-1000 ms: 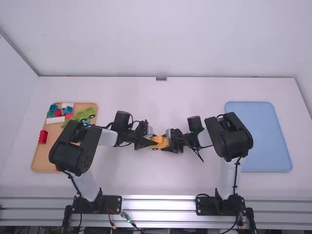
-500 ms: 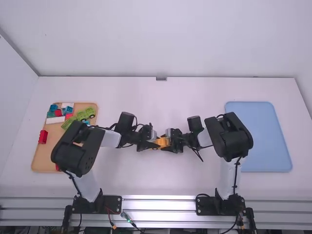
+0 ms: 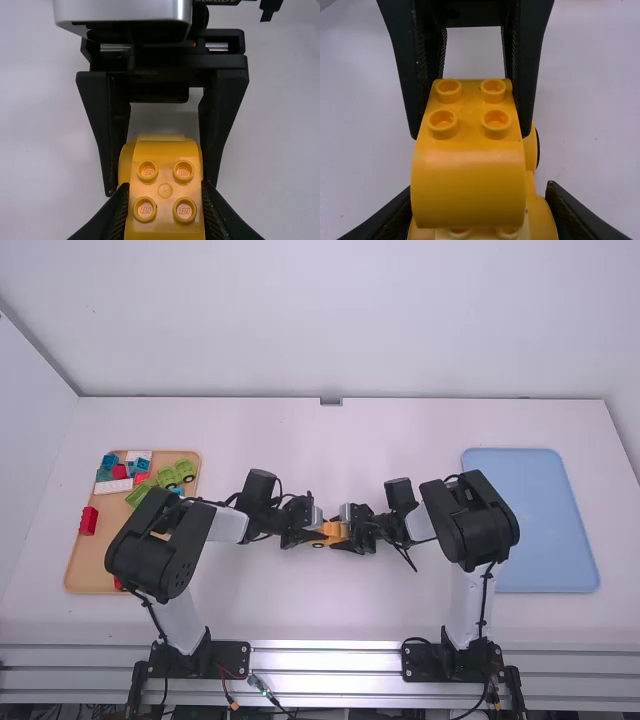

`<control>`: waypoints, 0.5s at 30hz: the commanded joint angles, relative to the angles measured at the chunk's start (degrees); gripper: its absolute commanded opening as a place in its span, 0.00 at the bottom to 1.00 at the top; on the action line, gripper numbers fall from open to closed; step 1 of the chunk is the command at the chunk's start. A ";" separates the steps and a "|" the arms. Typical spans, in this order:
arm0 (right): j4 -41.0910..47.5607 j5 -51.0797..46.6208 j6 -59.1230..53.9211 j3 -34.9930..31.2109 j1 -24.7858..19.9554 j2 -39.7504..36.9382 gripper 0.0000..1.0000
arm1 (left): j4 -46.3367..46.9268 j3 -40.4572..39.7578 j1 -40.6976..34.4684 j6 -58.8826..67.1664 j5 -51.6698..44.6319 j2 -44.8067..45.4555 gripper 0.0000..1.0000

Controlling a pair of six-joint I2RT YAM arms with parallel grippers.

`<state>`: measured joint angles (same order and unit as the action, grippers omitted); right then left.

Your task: Assemble lego blocks to make yellow taxi

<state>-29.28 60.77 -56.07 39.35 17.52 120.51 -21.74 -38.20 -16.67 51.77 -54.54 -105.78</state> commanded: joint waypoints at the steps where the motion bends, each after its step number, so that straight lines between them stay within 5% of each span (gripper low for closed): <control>1: 1.53 -4.68 0.50 -0.74 0.15 0.68 0.27 | -1.27 0.11 -0.15 0.57 -2.75 -2.89 0.02; 15: 1.46 -4.66 0.52 -0.68 0.11 0.68 0.26 | 3.72 -1.46 -0.81 0.61 -3.19 -5.07 0.02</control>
<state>-28.84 61.10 -56.38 39.35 17.41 120.42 -20.32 -40.56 -16.34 52.14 -58.46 -109.01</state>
